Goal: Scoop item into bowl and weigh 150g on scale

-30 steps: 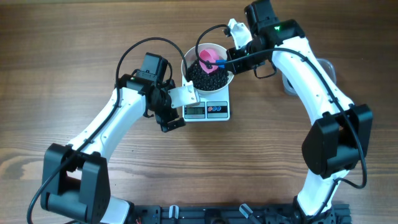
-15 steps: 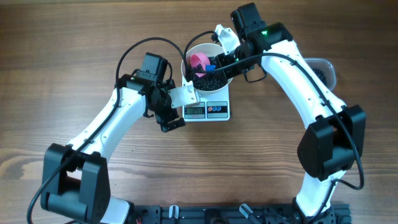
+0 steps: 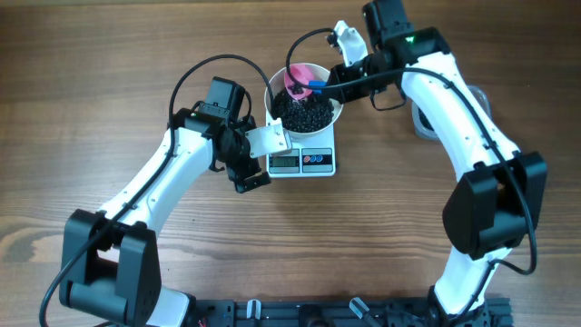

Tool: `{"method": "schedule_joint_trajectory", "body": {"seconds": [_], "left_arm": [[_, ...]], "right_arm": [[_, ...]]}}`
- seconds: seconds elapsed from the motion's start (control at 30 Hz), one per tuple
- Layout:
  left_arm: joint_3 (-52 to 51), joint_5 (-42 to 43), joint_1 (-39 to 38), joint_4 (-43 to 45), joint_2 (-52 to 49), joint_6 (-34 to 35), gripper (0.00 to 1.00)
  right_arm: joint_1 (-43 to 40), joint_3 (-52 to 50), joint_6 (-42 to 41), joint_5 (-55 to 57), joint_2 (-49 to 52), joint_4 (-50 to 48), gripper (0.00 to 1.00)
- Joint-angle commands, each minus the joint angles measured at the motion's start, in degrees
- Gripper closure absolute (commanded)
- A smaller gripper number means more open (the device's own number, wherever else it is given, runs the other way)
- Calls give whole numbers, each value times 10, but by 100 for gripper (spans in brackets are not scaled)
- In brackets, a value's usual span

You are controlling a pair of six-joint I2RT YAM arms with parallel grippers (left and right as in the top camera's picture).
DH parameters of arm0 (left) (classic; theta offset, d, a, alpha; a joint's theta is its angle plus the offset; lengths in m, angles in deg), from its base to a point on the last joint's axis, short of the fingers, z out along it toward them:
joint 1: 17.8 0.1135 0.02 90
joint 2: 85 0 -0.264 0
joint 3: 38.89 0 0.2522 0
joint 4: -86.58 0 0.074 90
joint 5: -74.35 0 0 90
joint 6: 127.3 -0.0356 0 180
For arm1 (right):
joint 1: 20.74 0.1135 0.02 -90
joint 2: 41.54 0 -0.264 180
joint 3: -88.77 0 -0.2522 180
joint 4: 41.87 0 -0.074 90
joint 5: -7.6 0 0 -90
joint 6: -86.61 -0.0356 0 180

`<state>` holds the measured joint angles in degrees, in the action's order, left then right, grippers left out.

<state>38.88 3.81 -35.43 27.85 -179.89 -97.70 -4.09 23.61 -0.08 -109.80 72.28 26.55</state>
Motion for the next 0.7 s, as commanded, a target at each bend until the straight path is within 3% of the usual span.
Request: {"method": "schedule_joint_trajectory", "body": {"seconds": [0.0,0.27,0.67], "left_arm": [[-2,9,-2,0,-5,-9,0],[-2,9,-2,0,-5,-9,0],[-2,9,-2,0,-5,-9,0]], "right_arm": [[-17,18,12,-29,-28,-4,96],[-62,18,12,-29,-92,-4,96],[-66,18,12,-29,-96,-5,96]]}}
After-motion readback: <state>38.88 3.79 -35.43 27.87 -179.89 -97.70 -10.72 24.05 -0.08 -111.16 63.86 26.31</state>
